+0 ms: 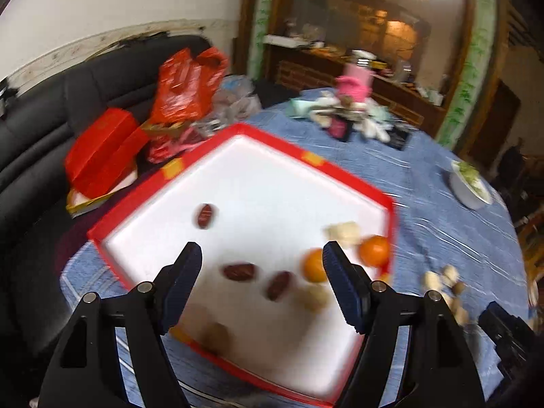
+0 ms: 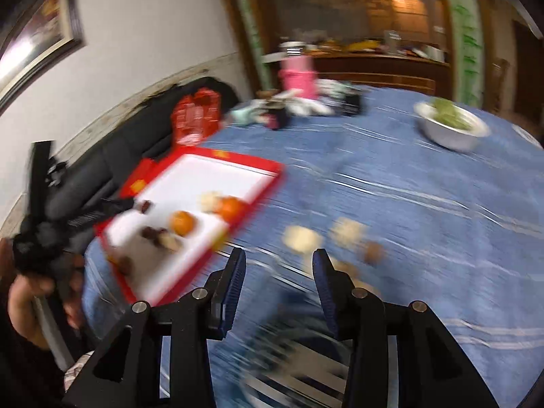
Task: Organize fruits
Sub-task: 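Close the right tool on another beige pastry ball on the cloth, then close the left tool on a flat round beige cookie while the right tool holds the ball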
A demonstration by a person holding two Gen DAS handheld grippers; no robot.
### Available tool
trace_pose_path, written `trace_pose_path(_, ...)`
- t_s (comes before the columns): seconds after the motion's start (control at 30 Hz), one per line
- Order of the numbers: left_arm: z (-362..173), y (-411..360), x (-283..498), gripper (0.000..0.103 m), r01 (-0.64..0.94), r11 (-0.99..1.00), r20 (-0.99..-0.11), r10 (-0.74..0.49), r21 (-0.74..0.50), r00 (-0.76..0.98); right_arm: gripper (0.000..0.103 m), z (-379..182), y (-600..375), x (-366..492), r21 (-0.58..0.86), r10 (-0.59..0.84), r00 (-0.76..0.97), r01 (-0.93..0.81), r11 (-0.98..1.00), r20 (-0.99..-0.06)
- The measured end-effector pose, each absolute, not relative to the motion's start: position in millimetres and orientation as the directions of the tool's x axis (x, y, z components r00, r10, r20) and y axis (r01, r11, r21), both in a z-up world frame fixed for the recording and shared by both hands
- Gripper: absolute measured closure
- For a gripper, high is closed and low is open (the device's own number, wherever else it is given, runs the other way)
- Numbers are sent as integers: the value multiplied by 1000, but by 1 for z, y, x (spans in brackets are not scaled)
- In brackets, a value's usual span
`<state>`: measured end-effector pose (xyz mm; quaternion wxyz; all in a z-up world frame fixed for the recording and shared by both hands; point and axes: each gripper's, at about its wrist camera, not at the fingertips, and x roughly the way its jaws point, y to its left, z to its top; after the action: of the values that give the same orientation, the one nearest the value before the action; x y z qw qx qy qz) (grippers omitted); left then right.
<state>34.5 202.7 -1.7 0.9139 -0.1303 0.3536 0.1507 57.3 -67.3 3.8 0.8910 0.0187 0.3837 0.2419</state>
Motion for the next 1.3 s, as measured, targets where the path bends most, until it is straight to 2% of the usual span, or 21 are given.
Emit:
trace_pose_path(0.1, -1, 170, 34, 29, -257, 957, -674, 100, -137, 732, 58, -8, -102, 55, 207, 389, 591, -353, 912, -707)
trace_pose_path(0.23, -5, 132, 34, 29, -142, 985, -674, 38, -101, 738, 58, -20, -112, 58, 191, 372, 570, -352, 916, -733)
trace_pose_path(0.4, -8, 116, 32, 30, -104, 990, -686, 12, -93, 728, 61, -27, -95, 69, 156, 370, 547, -398, 904, -751)
trace_pose_path(0.53, -9, 108, 35, 30, -89, 992, -693, 1, -91, 720, 61, -42, -77, 85, 82, 314, 525, -417, 905, -791)
trace_pose_path(0.57, -10, 105, 37, 30, -84, 993, -694, 0, -87, 720, 63, -46, -75, 87, 70, 302, 522, -417, 906, -798)
trace_pose_path(0.6, -11, 101, 38, 30, -77, 994, -694, -2, -83, 720, 73, -49, -74, 88, 66, 294, 519, -413, 908, -802)
trace_pose_path(0.77, -19, 80, 62, 30, -21, 996, -714, -50, -90, 698, 75, -47, -87, 87, 137, 342, 530, -387, 912, -776)
trace_pose_path(0.87, -24, 63, 80, 39, 0, 997, -729, -57, -78, 683, 74, -45, -99, 88, 181, 367, 544, -365, 913, -755)
trace_pose_path(0.97, -29, 47, 96, 41, 9, 999, -733, -45, -52, 679, 74, -44, -107, 89, 219, 395, 548, -359, 907, -738)
trace_pose_path(1.03, -39, 40, 107, 49, 10, 999, -761, -36, -39, 648, 74, -45, -108, 91, 234, 408, 542, -361, 903, -735)
trace_pose_path(1.13, -48, 35, 117, 50, 0, 1000, -783, -22, -29, 621, 74, -45, -109, 91, 252, 424, 543, -364, 897, -725)
trace_pose_path(1.23, -52, 29, 121, 56, 7, 1000, -781, -11, -8, 624, 75, -44, -110, 91, 262, 435, 543, -368, 892, -718)
trace_pose_path(1.3, -53, 28, 125, 68, 8, 1000, -787, -12, -9, 617, 75, -45, -110, 91, 267, 439, 541, -369, 890, -717)
